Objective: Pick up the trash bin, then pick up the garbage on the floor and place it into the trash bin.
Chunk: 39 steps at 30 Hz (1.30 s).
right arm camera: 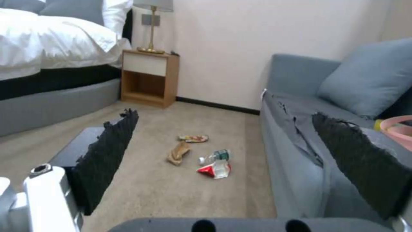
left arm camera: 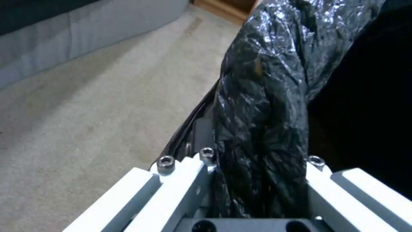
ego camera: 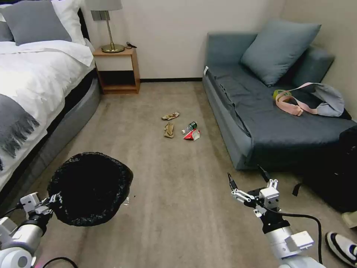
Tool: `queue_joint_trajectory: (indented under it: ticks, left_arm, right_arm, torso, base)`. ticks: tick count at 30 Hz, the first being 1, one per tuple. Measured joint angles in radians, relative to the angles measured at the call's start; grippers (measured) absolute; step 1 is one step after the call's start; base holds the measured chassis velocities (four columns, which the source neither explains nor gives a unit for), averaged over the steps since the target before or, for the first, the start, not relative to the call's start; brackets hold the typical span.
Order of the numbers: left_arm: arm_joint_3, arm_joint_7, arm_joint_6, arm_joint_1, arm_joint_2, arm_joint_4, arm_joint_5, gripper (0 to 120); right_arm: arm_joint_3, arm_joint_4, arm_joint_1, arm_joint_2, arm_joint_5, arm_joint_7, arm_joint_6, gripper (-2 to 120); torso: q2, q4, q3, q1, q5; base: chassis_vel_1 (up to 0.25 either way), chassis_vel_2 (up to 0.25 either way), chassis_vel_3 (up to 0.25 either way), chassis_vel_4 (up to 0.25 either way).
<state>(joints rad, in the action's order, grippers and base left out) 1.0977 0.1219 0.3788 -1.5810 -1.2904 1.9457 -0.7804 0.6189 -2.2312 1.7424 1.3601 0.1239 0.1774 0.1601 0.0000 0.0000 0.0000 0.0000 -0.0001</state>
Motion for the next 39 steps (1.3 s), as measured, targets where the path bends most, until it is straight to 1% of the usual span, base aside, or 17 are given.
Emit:
queue_joint_trajectory:
  ticks: [6, 14, 17, 24, 32, 39]
  left_arm:
    - [0.012, 0.003, -0.003, 0.005, 0.014, -0.008, -0.008, 3]
    - [0.005, 0.005, -0.005, 0.018, 0.016, -0.013, -0.008, 3]
    - [0.001, 0.004, -0.006, 0.026, 0.016, -0.019, -0.006, 3]
    - [0.004, 0.003, -0.006, 0.030, 0.020, -0.026, -0.006, 3]
    - [0.026, 0.002, -0.007, 0.035, 0.027, -0.040, -0.009, 3]
    - [0.030, 0.002, -0.011, 0.032, 0.028, -0.041, -0.008, 3]
  right_arm:
    - [-0.002, 0.000, 0.002, 0.004, 0.003, 0.004, 0.007, 100]
    - [-0.002, 0.001, 0.003, 0.007, 0.001, 0.005, 0.006, 100]
    - [-0.001, 0.004, 0.003, 0.008, 0.000, 0.005, 0.004, 100]
    - [-0.003, 0.009, -0.001, 0.009, -0.001, 0.005, 0.002, 100]
    - [-0.017, 0.014, -0.007, 0.009, 0.002, 0.005, 0.000, 100]
    - [-0.022, 0.015, -0.014, 0.008, 0.002, 0.005, -0.003, 100]
  torso:
    - [0.000, 0.0000, 0.000, 0.000, 0.0002]
    - [0.000, 0.0001, 0.000, 0.000, 0.0001]
    - [0.000, -0.0002, 0.000, 0.000, 0.0001]
    - [0.000, 0.0000, 0.000, 0.000, 0.0002]
    - [0.000, -0.0001, 0.000, 0.000, 0.0000]
    - [0.000, 0.0001, 0.000, 0.000, 0.0001]
  base:
    - [-0.009, 0.005, 0.004, -0.008]
    - [-0.076, 0.072, 0.079, -0.078]
    - [-0.162, 0.143, 0.140, -0.162]
    - [-0.147, 0.154, 0.146, -0.153]
    - [-0.134, 0.123, 0.133, -0.122]
    - [-0.146, 0.157, 0.163, -0.142]
